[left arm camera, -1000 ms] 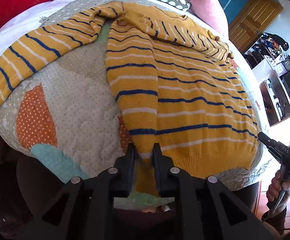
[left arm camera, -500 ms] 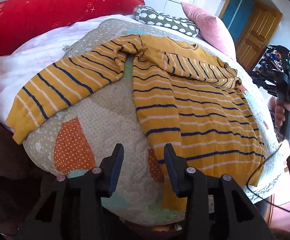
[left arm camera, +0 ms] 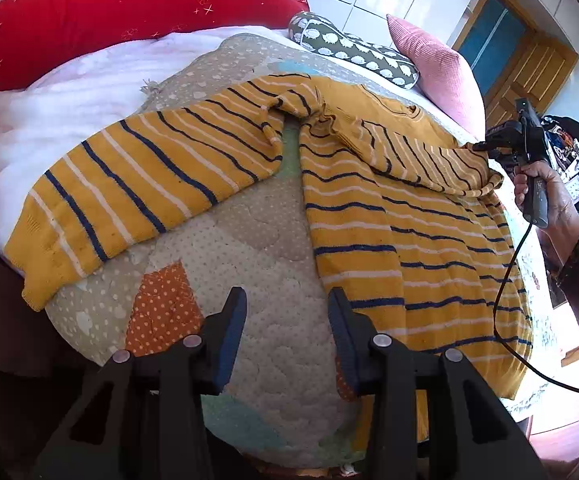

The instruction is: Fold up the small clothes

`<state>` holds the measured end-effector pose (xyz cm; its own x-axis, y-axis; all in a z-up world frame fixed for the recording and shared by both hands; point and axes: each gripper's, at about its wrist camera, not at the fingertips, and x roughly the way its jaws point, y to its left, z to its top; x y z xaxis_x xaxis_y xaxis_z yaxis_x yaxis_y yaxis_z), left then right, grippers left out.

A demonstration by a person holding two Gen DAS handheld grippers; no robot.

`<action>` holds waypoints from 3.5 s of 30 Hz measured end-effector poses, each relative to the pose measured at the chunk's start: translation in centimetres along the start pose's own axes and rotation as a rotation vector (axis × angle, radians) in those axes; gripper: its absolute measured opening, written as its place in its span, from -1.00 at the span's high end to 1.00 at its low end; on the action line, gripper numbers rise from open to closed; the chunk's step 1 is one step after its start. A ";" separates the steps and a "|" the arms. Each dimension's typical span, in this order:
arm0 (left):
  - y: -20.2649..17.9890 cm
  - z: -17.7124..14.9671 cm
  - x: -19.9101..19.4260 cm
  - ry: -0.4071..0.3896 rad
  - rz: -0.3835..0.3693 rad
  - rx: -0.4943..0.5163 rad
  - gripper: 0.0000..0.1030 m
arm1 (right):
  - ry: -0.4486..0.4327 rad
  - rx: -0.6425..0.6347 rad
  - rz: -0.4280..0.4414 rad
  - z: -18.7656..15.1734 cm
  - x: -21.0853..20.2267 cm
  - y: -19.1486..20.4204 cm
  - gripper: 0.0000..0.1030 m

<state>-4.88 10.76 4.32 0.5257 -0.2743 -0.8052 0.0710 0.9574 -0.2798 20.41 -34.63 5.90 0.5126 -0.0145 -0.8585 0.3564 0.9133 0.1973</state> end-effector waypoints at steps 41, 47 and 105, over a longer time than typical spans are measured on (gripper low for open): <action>14.8 -10.4 -7.8 -0.021 0.156 -0.396 0.00 | 0.066 -1.486 0.441 -44.7 -9.0 46.0 -0.11; 12.4 -8.7 -8.4 -0.051 0.151 -0.333 0.00 | -0.027 -1.273 0.482 -38.3 -12.2 43.3 0.89; -7.0 23.3 18.4 0.077 0.239 0.164 0.28 | -0.039 0.004 0.282 -7.3 -3.8 -4.8 -0.12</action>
<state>24.09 1.09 3.64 0.4783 -0.0391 -0.8773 0.0923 0.9957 0.0060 11.08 -35.98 4.79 0.6216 0.2245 -0.7505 0.1979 0.8819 0.4278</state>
